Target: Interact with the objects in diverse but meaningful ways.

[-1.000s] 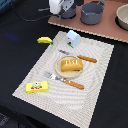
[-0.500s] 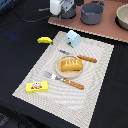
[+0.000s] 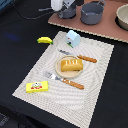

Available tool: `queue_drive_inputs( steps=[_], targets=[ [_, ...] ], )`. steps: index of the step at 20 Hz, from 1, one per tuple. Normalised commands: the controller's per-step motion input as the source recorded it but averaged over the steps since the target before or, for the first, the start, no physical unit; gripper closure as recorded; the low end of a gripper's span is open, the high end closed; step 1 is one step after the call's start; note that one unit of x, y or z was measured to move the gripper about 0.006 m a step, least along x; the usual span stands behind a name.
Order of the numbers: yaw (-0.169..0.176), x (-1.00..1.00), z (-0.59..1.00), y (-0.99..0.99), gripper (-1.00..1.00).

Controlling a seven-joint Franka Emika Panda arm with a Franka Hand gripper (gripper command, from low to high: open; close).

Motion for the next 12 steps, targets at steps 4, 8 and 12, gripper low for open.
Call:
queue_drive_inputs(
  steps=[4,8,12],
  targets=[
    [0.000,-0.05,-0.19,0.00,-1.00],
    [0.000,-0.04,-0.18,0.00,-1.00],
    [0.000,-0.04,-0.17,0.00,-1.00]
  ],
)
